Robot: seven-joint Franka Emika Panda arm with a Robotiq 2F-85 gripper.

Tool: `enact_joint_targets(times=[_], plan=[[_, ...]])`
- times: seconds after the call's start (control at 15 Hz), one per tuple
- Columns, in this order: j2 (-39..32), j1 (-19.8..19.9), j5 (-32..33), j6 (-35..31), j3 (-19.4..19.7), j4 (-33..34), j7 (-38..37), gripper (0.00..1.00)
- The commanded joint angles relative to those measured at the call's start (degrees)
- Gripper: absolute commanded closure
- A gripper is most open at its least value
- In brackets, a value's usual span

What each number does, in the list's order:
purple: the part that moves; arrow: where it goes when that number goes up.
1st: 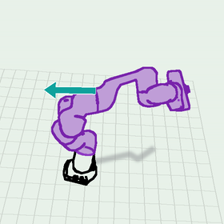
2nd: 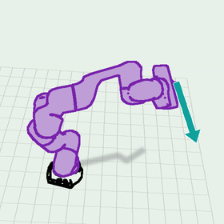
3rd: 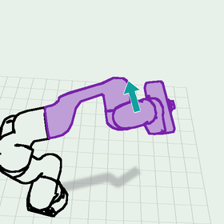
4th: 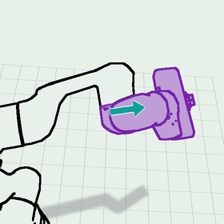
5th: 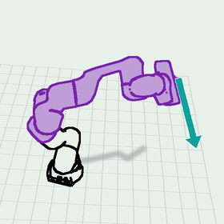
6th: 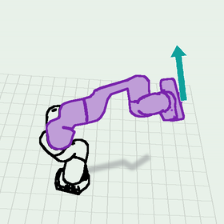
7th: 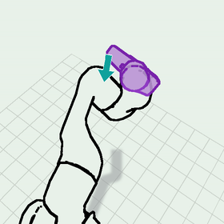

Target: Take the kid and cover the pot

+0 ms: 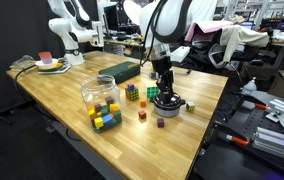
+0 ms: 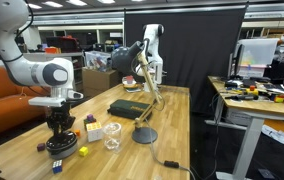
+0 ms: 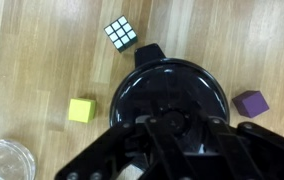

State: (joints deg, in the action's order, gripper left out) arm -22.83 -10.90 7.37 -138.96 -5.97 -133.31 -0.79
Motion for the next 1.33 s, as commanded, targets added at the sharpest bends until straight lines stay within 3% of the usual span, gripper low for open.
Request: enact_joint_targets(times=[0.0,0.07,0.13,0.33,0.67,0.73,0.8,0.93,1.27], plan=[[-0.82,0.67,-0.29,1.93,-0.35,1.55,1.02,0.42],[-0.08,0.24,0.11,0.33,-0.20,0.31,-0.08,0.40],[-0.09,0.22,0.11,0.30,-0.21,0.32,-0.10,0.59],[-0.09,0.18,0.12,0.28,-0.21,0.32,-0.12,0.41],[-0.10,0.18,0.12,0.28,-0.21,0.32,-0.13,0.40],[-0.10,0.18,0.12,0.28,-0.21,0.32,-0.13,0.15],[1.08,-0.19,0.54,-0.33,0.04,-0.52,-1.20,0.14],[2.71,-1.49,2.19,-1.86,0.87,-1.80,-4.60,0.03],[7.26,-4.24,4.79,-4.05,0.63,-4.98,-14.02,0.00]])
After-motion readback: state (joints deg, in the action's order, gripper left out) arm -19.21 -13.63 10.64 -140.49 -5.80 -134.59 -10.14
